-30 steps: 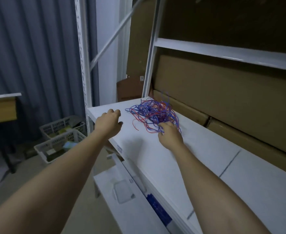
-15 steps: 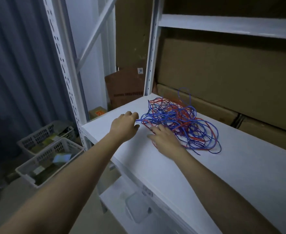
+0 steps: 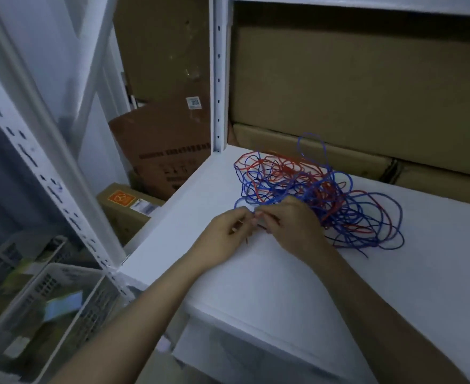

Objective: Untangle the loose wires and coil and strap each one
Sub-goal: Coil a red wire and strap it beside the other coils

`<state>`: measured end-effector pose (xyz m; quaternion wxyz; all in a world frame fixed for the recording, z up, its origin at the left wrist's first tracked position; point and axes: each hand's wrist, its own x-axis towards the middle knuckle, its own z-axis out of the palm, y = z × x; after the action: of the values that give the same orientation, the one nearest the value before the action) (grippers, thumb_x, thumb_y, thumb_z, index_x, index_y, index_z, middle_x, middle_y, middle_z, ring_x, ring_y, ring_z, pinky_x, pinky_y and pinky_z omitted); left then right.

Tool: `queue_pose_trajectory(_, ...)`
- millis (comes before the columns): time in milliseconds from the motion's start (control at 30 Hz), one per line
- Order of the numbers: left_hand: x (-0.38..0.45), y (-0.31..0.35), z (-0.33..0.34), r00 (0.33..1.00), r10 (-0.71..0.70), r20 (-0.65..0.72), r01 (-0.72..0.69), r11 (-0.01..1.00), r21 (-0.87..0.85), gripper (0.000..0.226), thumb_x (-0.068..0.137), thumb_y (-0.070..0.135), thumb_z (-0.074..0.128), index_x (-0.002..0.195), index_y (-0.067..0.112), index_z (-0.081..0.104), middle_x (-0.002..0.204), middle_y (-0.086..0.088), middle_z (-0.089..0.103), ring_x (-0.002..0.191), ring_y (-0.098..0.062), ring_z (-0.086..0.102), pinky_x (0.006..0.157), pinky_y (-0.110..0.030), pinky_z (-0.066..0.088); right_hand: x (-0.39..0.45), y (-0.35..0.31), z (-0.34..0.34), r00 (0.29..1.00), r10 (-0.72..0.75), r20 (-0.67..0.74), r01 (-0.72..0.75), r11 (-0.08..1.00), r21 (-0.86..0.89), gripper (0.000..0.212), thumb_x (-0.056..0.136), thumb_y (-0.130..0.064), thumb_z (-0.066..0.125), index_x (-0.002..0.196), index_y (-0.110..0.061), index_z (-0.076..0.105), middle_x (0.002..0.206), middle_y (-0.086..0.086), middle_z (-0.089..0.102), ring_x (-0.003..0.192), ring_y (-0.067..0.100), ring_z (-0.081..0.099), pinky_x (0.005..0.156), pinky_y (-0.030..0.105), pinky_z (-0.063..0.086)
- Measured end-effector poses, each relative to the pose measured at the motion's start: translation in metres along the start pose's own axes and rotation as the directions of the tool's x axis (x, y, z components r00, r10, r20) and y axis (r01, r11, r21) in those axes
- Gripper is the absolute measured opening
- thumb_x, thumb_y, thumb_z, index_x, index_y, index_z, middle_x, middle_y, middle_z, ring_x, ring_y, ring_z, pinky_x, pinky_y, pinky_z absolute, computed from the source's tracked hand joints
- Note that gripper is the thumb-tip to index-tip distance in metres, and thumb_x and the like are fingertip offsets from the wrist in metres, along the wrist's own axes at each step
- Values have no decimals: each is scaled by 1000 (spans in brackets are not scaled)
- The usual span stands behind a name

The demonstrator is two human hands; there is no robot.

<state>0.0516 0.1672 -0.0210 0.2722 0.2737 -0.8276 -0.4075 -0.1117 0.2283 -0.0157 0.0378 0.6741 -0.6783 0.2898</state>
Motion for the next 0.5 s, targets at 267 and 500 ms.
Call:
queue_pose_trajectory(267, 22, 6, -47, 999, -21, 32, 36, 795, -605, 22, 100, 12, 44, 82, 13, 56, 86, 6, 74, 73, -8, 69, 68, -18, 53, -41, -1, 9, 885, 456, 100, -458, 889, 3, 21, 96, -26, 53, 95, -13, 70, 77, 0, 68, 66, 4, 59, 60, 21, 39)
queue_pose_trajectory(500, 28, 25, -73, 996, 58, -71, -92, 649, -755, 23, 102, 16, 42, 79, 16, 45, 104, 7, 71, 86, -5, 69, 68, -17, 53, -34, -20, -8, 785, 618, 49, -618, 776, 123, 29, 102, -25, 41, 88, -10, 63, 86, 5, 64, 85, 22, 58, 75, 29, 41)
